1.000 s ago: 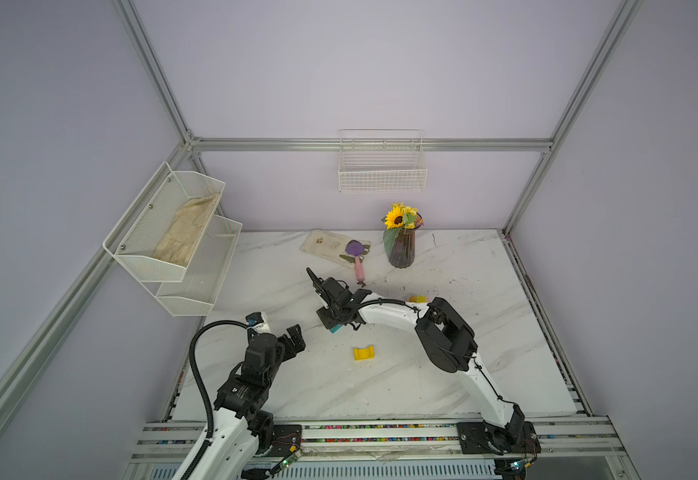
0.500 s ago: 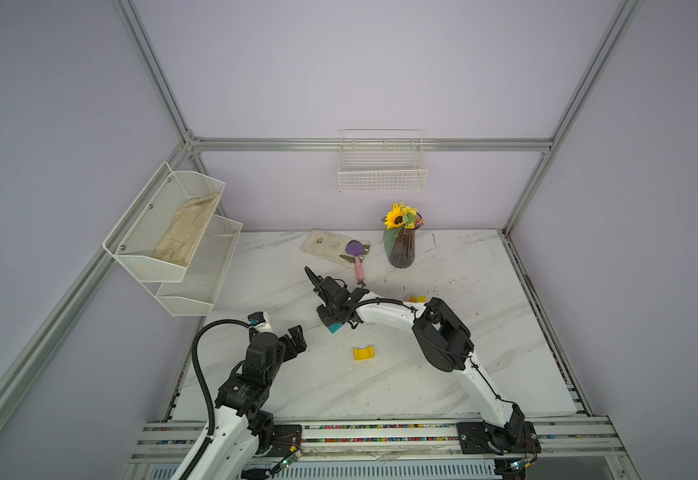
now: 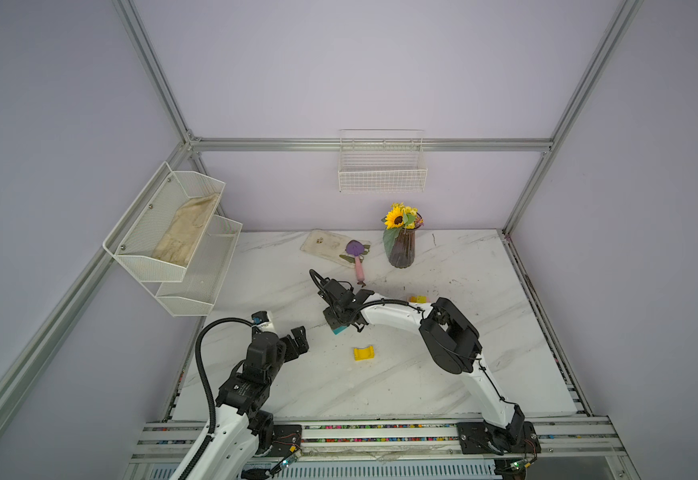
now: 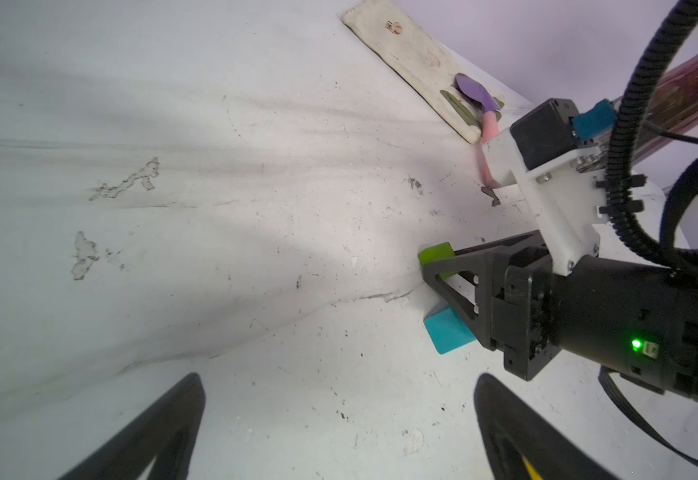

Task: Build the wood block tower
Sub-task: 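Lift the lime-green cube and carry it over the stack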

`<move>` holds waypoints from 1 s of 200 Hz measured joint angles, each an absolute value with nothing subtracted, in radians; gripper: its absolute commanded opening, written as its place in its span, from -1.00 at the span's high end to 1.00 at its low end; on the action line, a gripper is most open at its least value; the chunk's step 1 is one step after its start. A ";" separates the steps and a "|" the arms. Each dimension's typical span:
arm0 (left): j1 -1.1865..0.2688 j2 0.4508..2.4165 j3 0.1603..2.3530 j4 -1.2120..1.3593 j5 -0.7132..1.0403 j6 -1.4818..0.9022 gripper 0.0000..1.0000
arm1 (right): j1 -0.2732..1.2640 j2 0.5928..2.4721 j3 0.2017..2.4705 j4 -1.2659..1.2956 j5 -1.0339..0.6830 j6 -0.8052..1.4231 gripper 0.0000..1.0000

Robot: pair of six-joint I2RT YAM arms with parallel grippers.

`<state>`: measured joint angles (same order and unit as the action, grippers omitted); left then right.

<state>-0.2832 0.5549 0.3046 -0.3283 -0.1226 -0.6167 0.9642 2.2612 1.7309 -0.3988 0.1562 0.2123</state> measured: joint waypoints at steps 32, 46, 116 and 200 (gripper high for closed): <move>-0.284 0.597 0.305 -0.262 0.002 -0.573 -1.00 | 0.964 2.060 1.575 -0.410 0.213 0.252 0.53; -0.284 0.630 0.305 -0.239 0.035 -0.560 -0.99 | 0.964 1.944 1.518 -0.411 0.255 0.276 0.57; -0.284 0.758 0.305 -0.215 0.117 -0.538 -0.99 | 0.912 1.495 1.216 -0.405 0.490 0.429 0.68; -0.284 0.676 0.294 -0.110 0.311 -0.503 -1.00 | 0.689 1.306 1.069 -0.465 0.525 0.494 0.76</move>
